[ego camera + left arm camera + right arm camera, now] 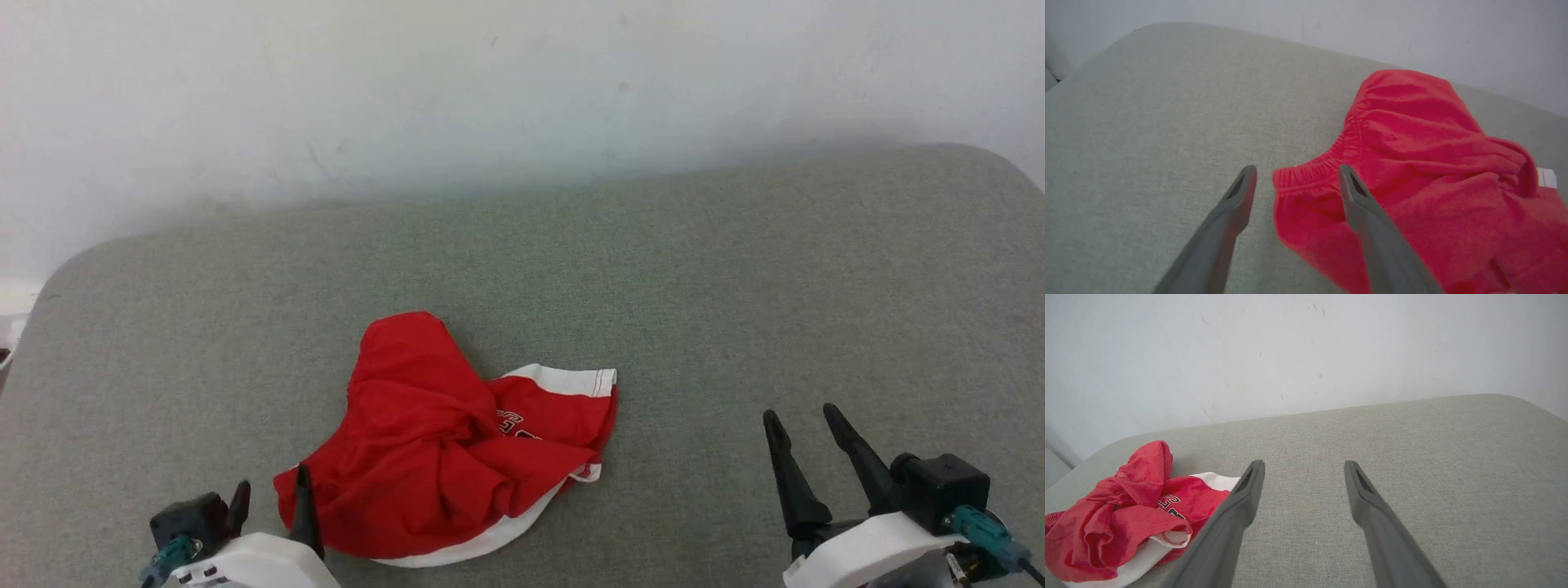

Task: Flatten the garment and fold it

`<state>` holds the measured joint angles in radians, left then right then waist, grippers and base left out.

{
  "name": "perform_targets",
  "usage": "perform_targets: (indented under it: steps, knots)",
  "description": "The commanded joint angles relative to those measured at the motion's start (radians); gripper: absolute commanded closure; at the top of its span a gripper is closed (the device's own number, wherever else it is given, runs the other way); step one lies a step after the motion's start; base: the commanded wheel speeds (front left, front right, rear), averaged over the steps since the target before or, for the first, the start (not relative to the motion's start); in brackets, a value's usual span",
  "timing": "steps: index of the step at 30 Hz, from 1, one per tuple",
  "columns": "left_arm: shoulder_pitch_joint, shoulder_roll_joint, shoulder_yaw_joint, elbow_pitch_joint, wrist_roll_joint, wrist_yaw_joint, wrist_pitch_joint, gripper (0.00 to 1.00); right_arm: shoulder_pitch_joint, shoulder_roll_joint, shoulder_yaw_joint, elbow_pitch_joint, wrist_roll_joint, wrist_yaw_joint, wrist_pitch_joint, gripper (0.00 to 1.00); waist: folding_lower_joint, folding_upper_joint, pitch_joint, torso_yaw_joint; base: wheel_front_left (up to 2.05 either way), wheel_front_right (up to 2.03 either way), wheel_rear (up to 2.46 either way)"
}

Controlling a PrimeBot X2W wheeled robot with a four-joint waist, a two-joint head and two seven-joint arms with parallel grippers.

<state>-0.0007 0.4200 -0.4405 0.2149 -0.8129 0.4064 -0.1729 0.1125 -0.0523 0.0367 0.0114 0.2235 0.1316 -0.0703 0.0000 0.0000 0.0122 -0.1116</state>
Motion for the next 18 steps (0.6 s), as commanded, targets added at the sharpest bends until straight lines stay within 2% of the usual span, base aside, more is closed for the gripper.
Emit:
perform_targets:
  steps: [1, 6, 12, 15, 18]
  knots:
    - [0.01, -0.003, 0.011, -0.018, 0.019, -0.015, -0.039, 0.0, 0.001, 0.002, 0.002, -0.007, -0.01, -0.001, 0.005, 0.0, 0.0, 0.0, -0.012, 0.009, 0.0, 0.0, 0.0]
    - [0.02, -0.023, 0.047, -0.087, 0.101, -0.061, -0.087, 0.0, 0.018, 0.002, 0.002, -0.018, -0.024, -0.001, 0.023, 0.0, 0.0, 0.0, -0.031, 0.038, 0.0, 0.0, 0.0]
    - [0.057, -0.101, 0.133, -0.21, 0.275, -0.161, -0.089, 0.0, 0.014, 0.002, 0.033, -0.015, -0.05, -0.001, 0.08, 0.0, 0.0, 0.0, -0.045, 0.098, 0.0, 0.0, 0.0]
    - [0.086, -0.143, 0.176, -0.24, 0.34, -0.208, -0.089, 0.0, -0.009, -0.013, 0.084, 0.02, -0.046, -0.001, 0.154, 0.0, 0.0, 0.0, -0.048, 0.129, 0.0, 0.0, 0.0]
    - [0.105, -0.179, 0.216, -0.254, 0.395, -0.247, -0.089, 0.0, -0.057, -0.058, 0.162, 0.077, -0.01, -0.001, 0.246, 0.0, 0.0, 0.0, -0.045, 0.157, 0.0, 0.0, 0.0]
